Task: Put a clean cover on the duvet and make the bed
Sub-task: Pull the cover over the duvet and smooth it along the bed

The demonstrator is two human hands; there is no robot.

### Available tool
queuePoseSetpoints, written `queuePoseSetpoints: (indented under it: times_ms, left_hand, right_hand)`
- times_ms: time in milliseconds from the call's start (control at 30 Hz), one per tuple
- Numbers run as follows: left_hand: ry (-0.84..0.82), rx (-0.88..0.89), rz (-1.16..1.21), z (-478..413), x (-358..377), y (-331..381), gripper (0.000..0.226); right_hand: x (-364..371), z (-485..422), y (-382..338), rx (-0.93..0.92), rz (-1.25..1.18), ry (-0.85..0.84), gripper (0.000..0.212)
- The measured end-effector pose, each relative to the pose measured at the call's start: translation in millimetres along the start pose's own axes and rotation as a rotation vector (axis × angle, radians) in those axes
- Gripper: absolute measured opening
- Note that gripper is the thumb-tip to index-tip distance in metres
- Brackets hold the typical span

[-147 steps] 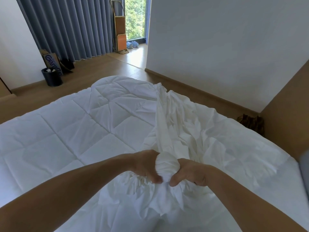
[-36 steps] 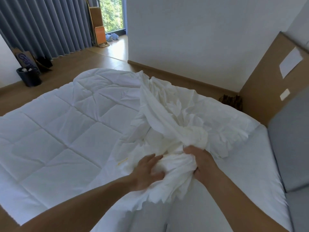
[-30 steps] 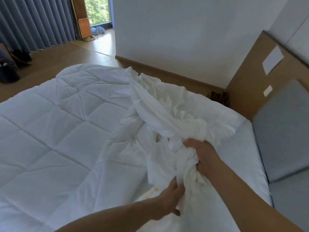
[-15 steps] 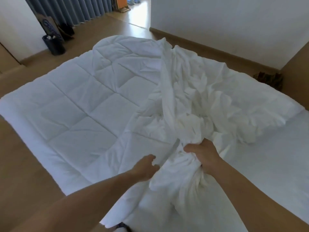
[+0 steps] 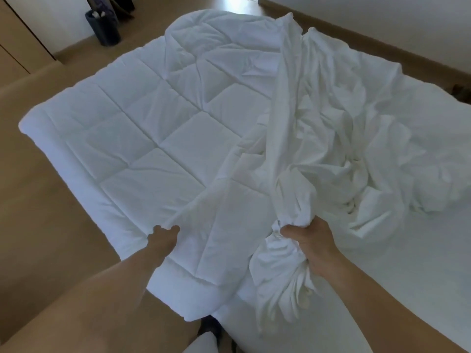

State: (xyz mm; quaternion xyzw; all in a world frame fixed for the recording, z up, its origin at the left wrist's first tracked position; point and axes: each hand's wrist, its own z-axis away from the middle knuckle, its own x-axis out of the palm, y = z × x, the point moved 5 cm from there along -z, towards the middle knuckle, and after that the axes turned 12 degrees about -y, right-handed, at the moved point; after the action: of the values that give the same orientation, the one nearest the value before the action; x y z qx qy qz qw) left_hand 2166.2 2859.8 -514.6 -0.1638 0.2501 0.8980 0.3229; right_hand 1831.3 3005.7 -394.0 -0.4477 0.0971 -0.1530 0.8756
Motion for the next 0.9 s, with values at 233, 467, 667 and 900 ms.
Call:
queuePoseSetpoints:
  times_ms: [233,467,667,900]
  left_hand:
    - [-0.023,-0.184,0.239,-49,-5,-68,0.08]
    - [-0.082,-0.332,0.611,-69,-2,-104,0.108]
    - [-0.117,-0.079,0.256,-92,-17,-106,0.106]
    - [-0.152,0.082,-0.515,-122,-25,-84,0.098]
  right_hand:
    - [26,-14,17,0.03,0.018,0.04,0.034]
    - [57,-26,23,0.035,0.05,0.048,0.025]
    - [64,-24,22,0.045,0.084,0.087,0.025]
    - [77,-30,32,0.054,0.081,0.1,0.027]
